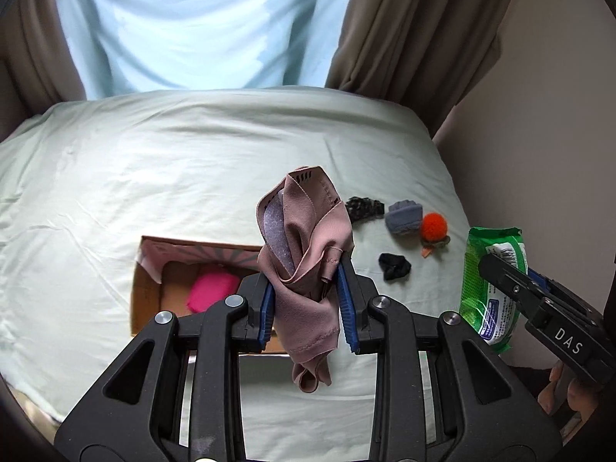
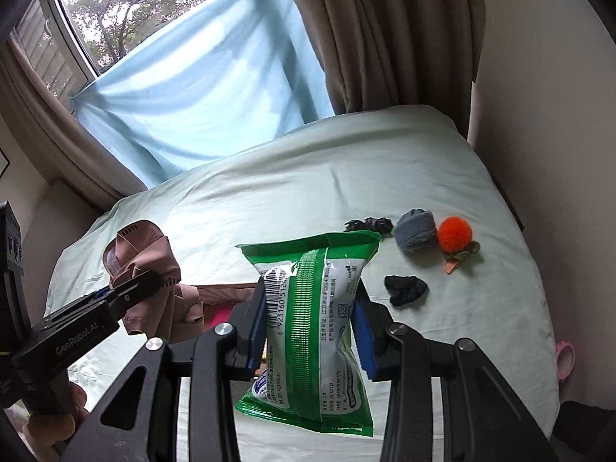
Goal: Organize soft objects
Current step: 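Carry the pink sock and green wipe pack into the box and release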
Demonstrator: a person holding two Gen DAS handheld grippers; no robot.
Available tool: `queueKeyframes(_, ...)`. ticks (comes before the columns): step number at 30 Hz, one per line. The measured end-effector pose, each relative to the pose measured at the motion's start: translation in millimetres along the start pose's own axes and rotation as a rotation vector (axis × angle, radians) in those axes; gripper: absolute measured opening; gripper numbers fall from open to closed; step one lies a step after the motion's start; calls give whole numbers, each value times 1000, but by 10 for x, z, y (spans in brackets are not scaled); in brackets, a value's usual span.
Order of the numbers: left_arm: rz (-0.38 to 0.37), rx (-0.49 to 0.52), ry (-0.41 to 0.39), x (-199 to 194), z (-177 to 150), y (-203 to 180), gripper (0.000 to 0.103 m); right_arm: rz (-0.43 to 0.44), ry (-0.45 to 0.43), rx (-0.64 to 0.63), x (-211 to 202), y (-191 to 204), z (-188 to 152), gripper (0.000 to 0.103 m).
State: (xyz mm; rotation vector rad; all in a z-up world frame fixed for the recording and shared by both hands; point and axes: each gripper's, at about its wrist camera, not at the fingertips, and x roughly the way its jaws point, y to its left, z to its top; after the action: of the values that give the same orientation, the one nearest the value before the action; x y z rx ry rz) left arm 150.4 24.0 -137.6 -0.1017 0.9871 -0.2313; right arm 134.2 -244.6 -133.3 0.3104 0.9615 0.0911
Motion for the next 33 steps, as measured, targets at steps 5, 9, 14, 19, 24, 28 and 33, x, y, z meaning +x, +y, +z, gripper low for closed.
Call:
queueKeyframes(5,23,1,33,28,-23,591,25,14,10,-9,128,548,-118,36)
queueKeyframes(9,32,11,58,146,-18,985,25,15,35,-16,339,940,-190,36)
queueKeyframes(14,42,13,113,400,-6,1431,25,10,81,-14,713,1357,-276,36)
queueKeyframes(19,40,4,171,755,-26,1698,25,-1,145,-3,1099,1629,-372,36)
queueKeyframes(24,46,-18,228,1088,-71,1867,25,-19,211,5,1481,1738,-435,36)
queueKeyframes(28,57,-16,275,1345,-128,1925,25,-31,264,18,1773,1708,-472,36)
queueKeyframes(33,41,-13,353,1737,-228,1897,25,-53,340,32,2114,1580,-530,36)
